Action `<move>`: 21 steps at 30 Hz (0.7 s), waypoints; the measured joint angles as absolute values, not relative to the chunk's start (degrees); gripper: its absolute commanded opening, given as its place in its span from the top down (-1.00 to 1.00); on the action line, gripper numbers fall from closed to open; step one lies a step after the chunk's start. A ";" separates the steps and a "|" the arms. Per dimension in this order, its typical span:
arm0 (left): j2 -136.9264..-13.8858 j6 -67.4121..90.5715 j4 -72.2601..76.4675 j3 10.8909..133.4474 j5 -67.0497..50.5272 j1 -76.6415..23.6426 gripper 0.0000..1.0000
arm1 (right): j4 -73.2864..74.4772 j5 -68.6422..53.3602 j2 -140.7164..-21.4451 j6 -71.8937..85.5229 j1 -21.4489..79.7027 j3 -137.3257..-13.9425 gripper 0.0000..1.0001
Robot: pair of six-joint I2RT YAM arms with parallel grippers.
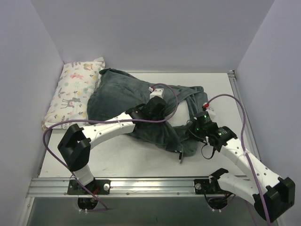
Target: Remove the pillowcase from the pillow
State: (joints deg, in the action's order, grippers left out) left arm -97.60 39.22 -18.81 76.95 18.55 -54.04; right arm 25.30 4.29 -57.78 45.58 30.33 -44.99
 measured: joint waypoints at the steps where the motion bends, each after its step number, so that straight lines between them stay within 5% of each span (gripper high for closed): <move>1: -97.60 39.46 -18.81 76.95 17.91 -53.63 1.00 | 24.75 4.16 -56.27 45.87 29.85 -43.09 1.00; 11: -96.84 40.40 -19.16 76.88 6.96 -44.42 1.00 | 23.94 -5.89 -36.95 46.30 10.20 -25.76 1.00; 21: -95.33 38.33 -20.25 75.99 2.00 -42.02 0.94 | -0.27 -16.67 -62.67 49.52 8.64 -19.99 1.00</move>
